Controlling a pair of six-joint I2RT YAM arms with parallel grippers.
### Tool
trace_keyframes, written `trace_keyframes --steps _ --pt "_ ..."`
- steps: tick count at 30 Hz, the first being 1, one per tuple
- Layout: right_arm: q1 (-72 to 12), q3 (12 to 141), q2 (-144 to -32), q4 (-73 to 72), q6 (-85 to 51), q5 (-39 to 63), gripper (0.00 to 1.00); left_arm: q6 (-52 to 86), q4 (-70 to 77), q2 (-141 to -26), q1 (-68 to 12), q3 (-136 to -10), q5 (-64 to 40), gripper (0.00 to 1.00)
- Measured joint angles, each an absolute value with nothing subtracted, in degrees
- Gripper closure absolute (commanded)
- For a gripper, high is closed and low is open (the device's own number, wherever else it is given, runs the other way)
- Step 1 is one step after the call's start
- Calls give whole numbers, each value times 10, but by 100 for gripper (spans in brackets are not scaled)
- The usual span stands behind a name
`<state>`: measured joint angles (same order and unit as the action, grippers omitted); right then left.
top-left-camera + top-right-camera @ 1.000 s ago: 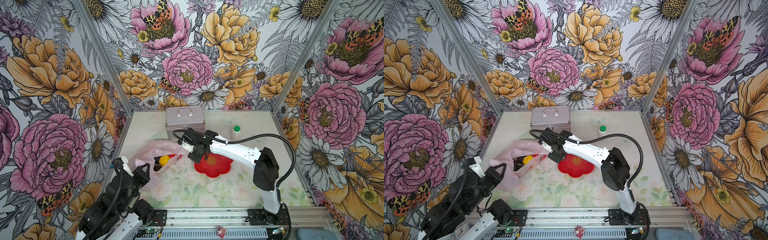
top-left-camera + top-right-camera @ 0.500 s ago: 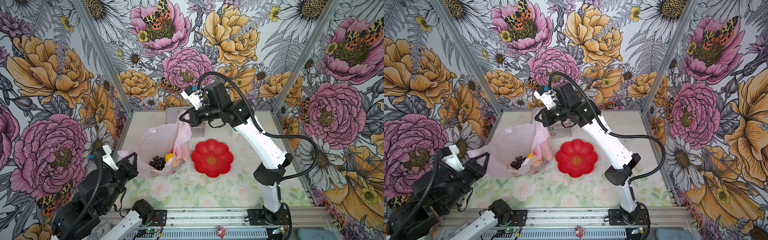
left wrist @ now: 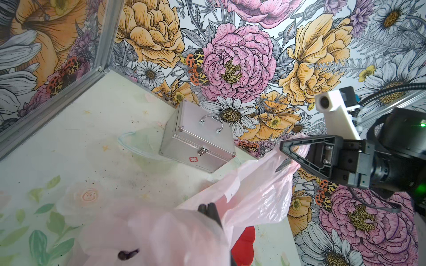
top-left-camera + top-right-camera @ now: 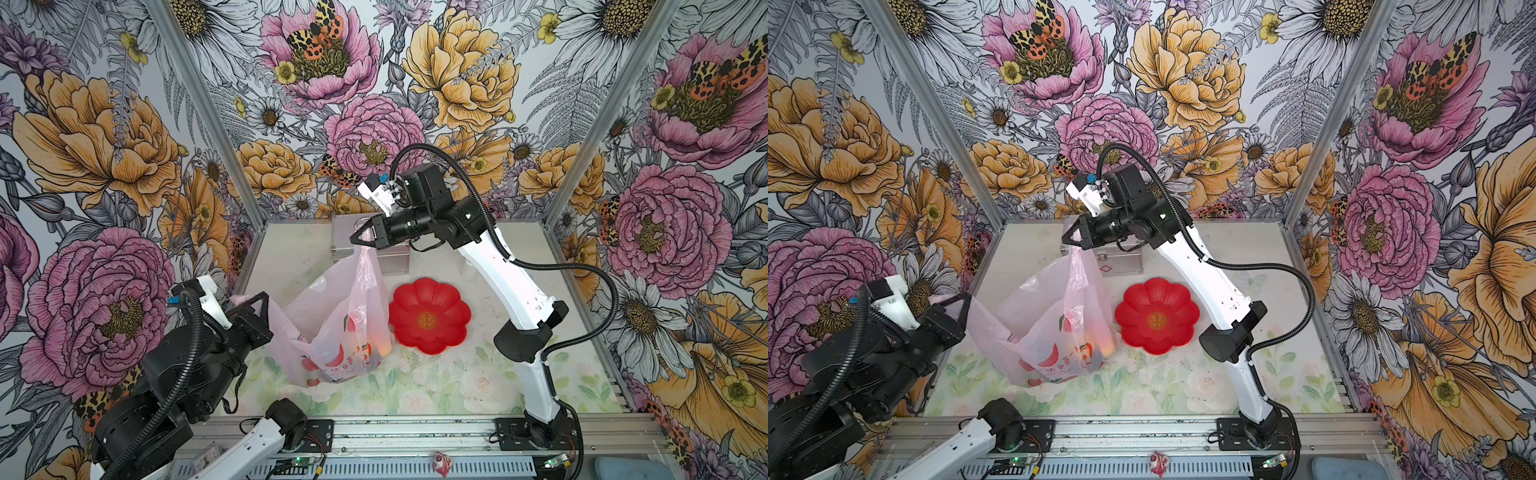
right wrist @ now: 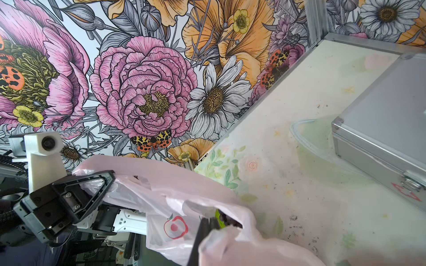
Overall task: Place the fruits into the plastic bag
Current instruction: Pick up the plastic bag from the middle-left of the table, then place the plastic bag at the center of the table.
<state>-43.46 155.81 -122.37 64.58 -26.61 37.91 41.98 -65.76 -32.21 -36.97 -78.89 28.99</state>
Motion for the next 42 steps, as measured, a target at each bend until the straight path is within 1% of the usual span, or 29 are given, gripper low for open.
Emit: trace_keyframes --steps 8,13,18,22,28,31,37,42 --pt "-433 1566 -1230 638 -274 384 100 396 -642 -355 -370 -802 297 97" --pt "-424 1563 -1252 635 -275 382 100 388 -616 -355 -369 -756 304 96" --pt "-401 1528 -1252 634 -276 366 100 380 -569 -372 -355 -712 291 95" --pt "-386 1495 -1246 634 -276 357 100 370 -526 -415 -302 -706 236 96" --pt "-377 1478 -1239 634 -274 343 100 370 -456 -469 -198 -688 107 97" --pt "-374 1478 -1231 634 -274 336 100 371 -430 -490 -164 -685 52 97" --pt "-366 1480 -1218 634 -274 321 100 371 -400 -526 -149 -692 -11 96" --pt "-359 1483 -1218 634 -274 307 100 371 -385 -541 -145 -699 -39 90"
